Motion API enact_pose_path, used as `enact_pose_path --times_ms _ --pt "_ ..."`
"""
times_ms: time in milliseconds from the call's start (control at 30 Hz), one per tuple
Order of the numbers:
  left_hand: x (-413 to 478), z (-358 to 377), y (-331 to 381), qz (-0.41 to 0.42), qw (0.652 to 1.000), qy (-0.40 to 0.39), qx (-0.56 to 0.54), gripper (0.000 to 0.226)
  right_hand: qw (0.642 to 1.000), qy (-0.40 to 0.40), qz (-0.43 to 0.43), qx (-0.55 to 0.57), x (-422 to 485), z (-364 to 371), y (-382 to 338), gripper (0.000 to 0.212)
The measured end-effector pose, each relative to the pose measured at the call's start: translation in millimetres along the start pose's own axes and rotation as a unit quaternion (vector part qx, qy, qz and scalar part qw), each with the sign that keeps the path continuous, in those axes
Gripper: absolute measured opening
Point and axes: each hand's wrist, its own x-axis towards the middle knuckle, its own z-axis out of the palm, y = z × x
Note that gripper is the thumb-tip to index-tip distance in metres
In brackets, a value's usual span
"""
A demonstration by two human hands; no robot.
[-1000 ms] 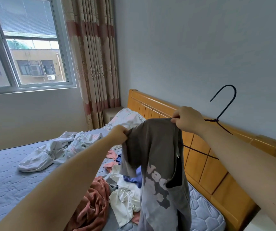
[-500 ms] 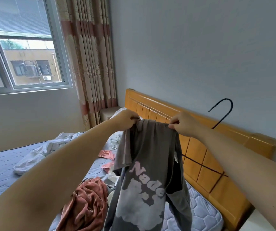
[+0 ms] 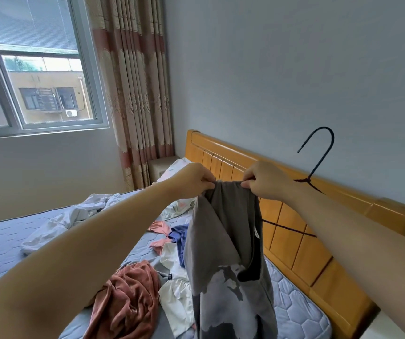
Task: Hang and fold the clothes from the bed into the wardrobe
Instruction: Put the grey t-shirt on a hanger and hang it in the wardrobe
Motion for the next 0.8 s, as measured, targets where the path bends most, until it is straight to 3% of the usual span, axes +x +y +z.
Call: enact_pose_path --times_ms 167,433,633,800 --pt "2 11 24 0.034 0.999 0.023 0.014 0.015 0.997 -0.015 -0.03 -0.067 6 -4 -14 0.018" --pt "2 16 32 0.022 0.996 0.08 -0.026 0.017 0.998 -0.056 -0.012 -0.009 5 -4 -7 0.019" --pt "-1 16 25 0.032 0.998 0.042 -0.018 0.011 0.999 -0.038 0.003 -0.011 0 -1 -1 0.017" --pt "-6 13 -10 -0.084 0.994 -0.068 0.031 0.016 0.998 -0.047 0.046 0.002 -3 -8 12 0.025"
